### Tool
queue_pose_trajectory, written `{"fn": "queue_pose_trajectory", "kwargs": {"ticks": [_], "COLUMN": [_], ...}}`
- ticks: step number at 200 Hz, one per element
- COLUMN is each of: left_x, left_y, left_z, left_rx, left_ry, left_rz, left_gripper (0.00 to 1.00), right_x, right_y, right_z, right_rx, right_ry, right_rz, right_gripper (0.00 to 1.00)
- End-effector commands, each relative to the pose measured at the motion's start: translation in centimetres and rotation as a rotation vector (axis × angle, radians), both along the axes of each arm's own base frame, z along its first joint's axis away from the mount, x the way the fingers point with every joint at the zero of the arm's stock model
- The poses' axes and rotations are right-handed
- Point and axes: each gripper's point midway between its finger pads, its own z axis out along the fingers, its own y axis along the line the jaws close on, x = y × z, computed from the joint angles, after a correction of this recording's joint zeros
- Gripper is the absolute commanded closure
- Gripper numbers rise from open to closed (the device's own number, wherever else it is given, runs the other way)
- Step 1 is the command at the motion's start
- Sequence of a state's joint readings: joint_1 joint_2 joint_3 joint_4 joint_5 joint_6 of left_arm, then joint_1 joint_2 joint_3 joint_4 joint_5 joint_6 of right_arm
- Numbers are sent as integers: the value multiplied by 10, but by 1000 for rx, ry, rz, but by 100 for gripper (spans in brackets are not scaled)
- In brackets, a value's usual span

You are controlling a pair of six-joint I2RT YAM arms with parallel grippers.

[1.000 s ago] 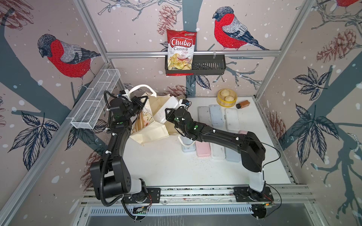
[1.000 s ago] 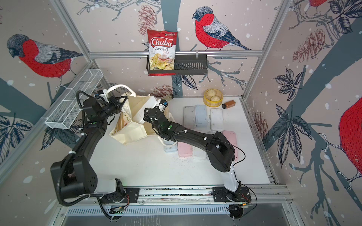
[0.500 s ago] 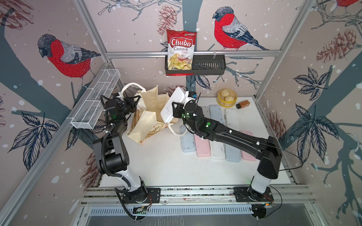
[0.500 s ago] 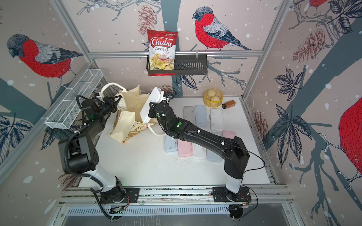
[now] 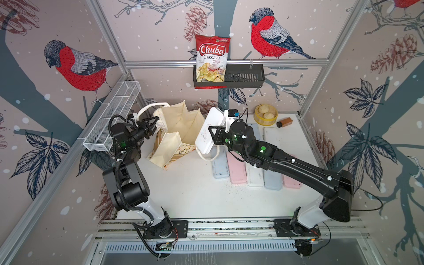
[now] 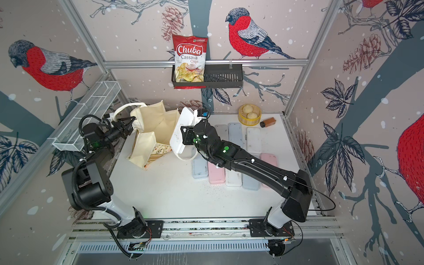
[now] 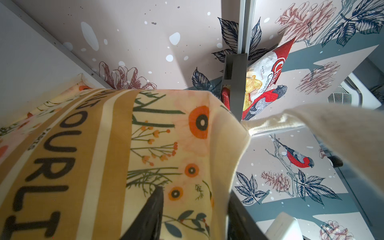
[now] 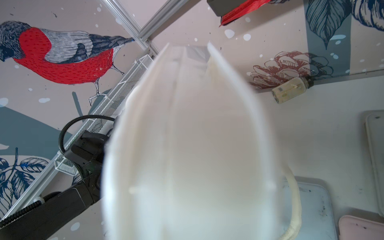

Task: Take out the pencil case from the canvas bag
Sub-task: Pick up the pencil case from the canvas bag, then place the canvas bag at the center of the board.

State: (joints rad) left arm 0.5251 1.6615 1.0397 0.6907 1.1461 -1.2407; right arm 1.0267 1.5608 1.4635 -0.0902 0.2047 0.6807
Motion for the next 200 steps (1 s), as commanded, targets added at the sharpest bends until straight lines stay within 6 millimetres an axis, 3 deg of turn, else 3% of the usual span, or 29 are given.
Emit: {"fn": "queue_pose_trajectory", "kwargs": {"ticks": [1,10,25,48,71,101,135,153,164,180,200], "left_x": [7,7,7,7,7,8,7,11,16,25,37], "left_y": [55,56,62,75,83,85,79,67,58,40,15], "left_z": [19,19,17,10,7,2,13,18,18,16,10], "left_rx": [26,29,47,77,83,76,43,23,22,55,143], "left_ry": [-68,-67,-57,-28,-22,-13,-56,-75,-78,-69,-36], "left_rz": [244,246,263,298,317,314,294,254,227,187,143], "left_gripper": [54,54,54,54,55,63,91,99,97,79,64], "right_x": [8,10,7,-8,-18,-21,-6,0,2,3,4], "right_y": [2,9,26,50,51,19,-38,-64,-77,-90,-101], "right_z": [-41,-57,-62,-44,-27,-23,-41,-46,-45,-40,-38], "right_rx": [-72,-77,-67,-74,-83,-95,-104,-97,-94,-89,-86], "right_ry": [98,141,167,117,78,72,107,126,123,108,99], "right_rz": [9,38,81,150,171,117,-2,-48,-72,-92,-110], "right_gripper": [80,80,80,80,80,80,80,80,80,80,80]}}
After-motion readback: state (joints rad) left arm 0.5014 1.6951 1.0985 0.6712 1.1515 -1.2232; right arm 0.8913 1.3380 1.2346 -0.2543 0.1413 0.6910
